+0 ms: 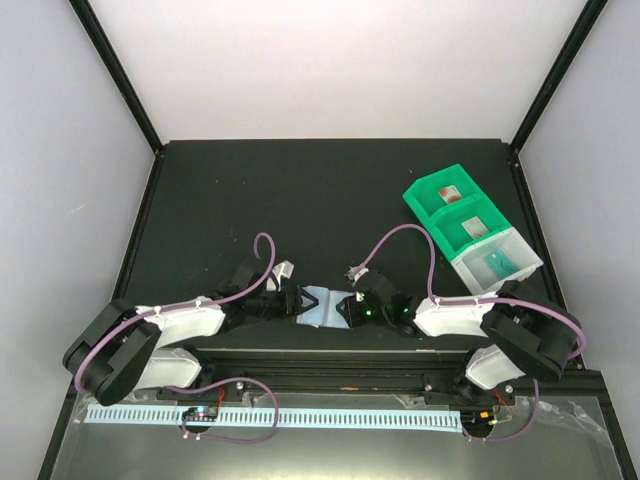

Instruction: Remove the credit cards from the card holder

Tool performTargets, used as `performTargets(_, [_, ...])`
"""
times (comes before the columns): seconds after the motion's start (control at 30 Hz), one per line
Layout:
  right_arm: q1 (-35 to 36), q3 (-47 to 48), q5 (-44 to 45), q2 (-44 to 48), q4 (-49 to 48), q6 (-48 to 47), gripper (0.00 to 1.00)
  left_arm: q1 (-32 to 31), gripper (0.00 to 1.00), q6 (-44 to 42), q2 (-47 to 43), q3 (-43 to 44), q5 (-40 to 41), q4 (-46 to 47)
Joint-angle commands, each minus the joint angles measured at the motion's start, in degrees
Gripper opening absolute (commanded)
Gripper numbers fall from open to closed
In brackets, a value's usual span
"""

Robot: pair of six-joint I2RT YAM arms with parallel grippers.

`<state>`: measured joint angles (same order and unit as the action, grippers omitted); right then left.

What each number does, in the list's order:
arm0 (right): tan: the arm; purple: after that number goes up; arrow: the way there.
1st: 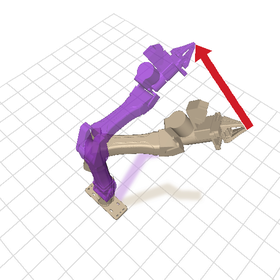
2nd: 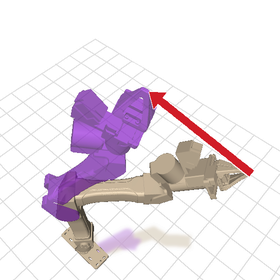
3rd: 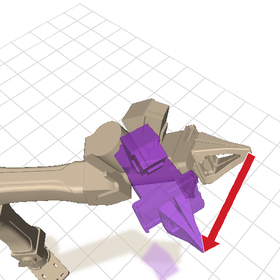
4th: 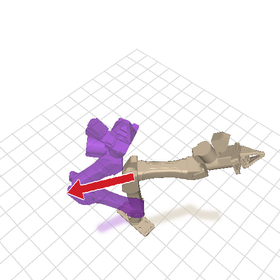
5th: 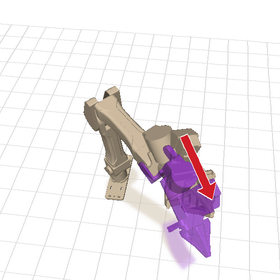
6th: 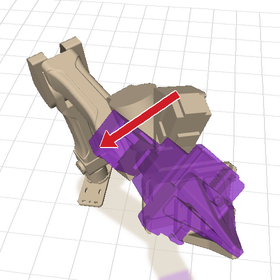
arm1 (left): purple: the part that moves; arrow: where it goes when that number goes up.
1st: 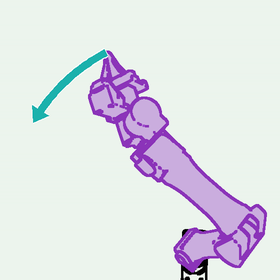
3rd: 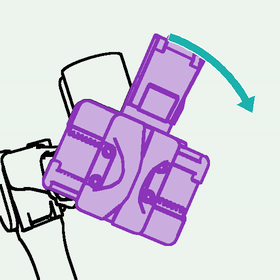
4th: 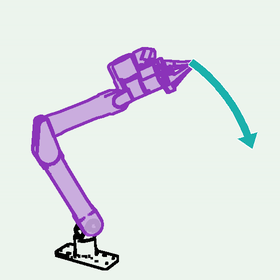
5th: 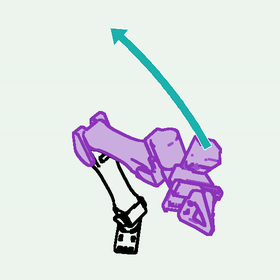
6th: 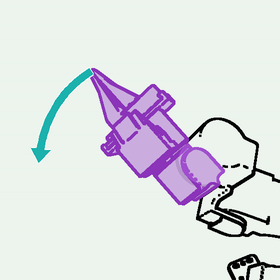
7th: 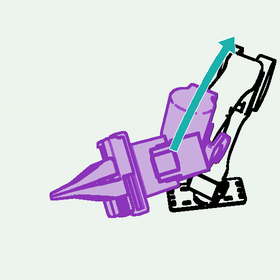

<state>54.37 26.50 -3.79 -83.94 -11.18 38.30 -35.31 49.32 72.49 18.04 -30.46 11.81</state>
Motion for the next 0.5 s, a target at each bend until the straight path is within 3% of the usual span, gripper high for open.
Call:
performTargets(0.0, [0.2, -1.4, 1.9, 0.2, 0.2, 0.4, 0.26, 0.3, 0.67, 0.5, 0.4, 0.6, -1.7, 3.4])
performTargets(0.47, [0.2, -1.7, 2.1, 0.2, 0.0, 0.7, 0.25, -0.3, 0.67, 4.4, 5.7, 0.4, -5.9, 12.8])
